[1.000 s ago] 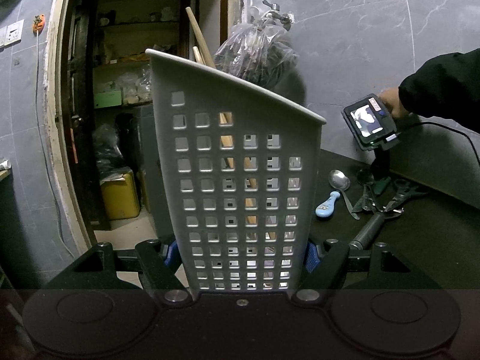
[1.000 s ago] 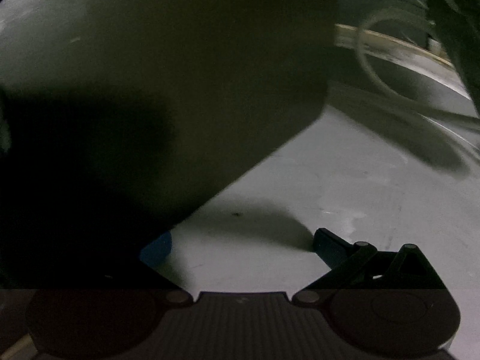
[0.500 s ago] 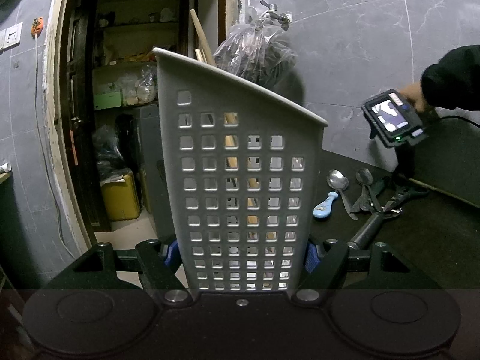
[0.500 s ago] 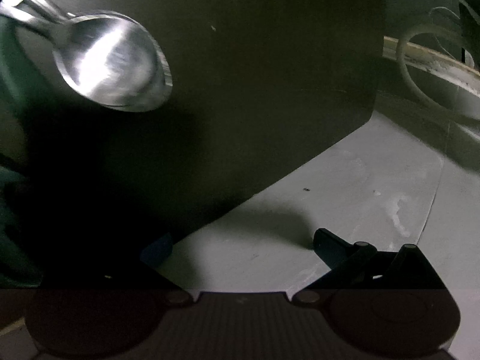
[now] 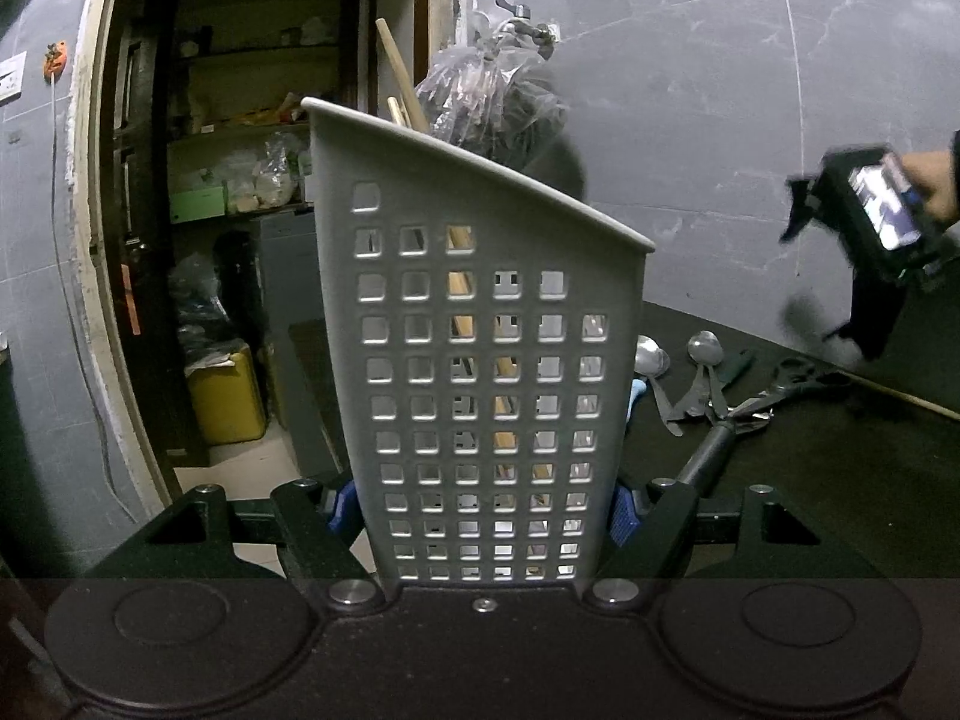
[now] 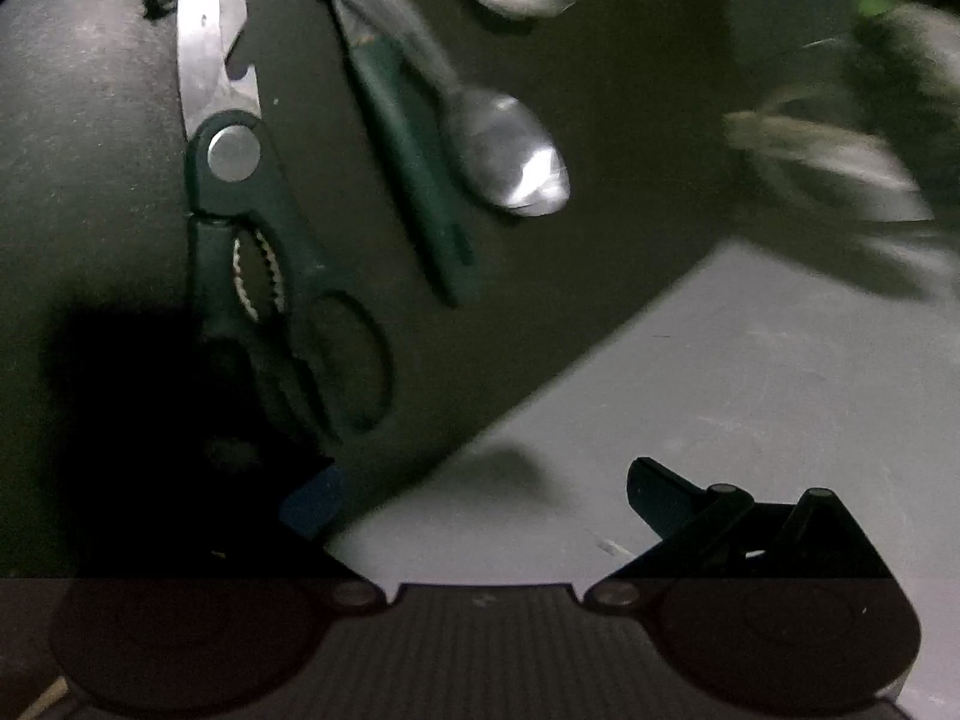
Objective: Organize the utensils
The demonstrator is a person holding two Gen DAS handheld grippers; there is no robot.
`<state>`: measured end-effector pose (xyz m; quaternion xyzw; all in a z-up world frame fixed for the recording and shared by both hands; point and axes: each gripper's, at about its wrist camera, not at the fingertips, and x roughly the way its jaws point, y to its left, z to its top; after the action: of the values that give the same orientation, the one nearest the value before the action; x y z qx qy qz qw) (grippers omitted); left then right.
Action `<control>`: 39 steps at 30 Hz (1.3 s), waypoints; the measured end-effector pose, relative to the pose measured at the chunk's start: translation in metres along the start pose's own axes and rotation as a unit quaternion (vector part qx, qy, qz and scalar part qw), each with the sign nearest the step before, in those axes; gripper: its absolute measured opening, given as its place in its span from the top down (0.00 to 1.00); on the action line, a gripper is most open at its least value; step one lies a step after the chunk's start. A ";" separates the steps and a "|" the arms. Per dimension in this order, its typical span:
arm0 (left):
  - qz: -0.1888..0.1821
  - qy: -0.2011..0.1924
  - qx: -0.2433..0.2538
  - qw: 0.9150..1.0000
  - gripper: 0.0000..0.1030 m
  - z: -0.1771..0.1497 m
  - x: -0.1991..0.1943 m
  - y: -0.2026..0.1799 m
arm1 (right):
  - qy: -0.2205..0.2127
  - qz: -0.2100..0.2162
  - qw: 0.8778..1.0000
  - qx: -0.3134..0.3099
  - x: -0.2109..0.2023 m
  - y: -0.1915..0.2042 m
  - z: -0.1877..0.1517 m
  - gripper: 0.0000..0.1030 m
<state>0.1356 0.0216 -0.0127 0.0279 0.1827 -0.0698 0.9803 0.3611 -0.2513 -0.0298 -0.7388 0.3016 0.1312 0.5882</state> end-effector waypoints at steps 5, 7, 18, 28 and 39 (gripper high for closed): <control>0.000 0.000 0.001 1.000 0.27 0.000 0.000 0.000 | -0.058 -0.016 0.992 0.112 -0.059 -0.008 -0.021 0.01; -0.001 0.000 0.001 1.000 0.27 0.000 -0.001 0.000 | -0.090 0.031 0.980 0.174 -0.072 -0.012 -0.030 0.01; -0.003 0.000 0.003 1.000 0.27 -0.001 -0.002 -0.002 | -0.120 0.250 0.832 0.480 -0.051 0.012 -0.092 0.00; -0.003 0.000 0.005 1.000 0.27 -0.001 -0.003 -0.002 | -0.144 0.241 0.755 0.592 -0.029 0.025 -0.110 0.00; -0.003 0.000 0.005 1.000 0.27 -0.002 -0.003 -0.002 | -0.133 0.163 0.693 0.690 -0.021 0.043 -0.109 0.00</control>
<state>0.1318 0.0198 -0.0130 0.0322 0.1824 -0.0735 0.9799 0.3009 -0.3542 -0.0222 -0.0393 0.3416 0.0769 0.9359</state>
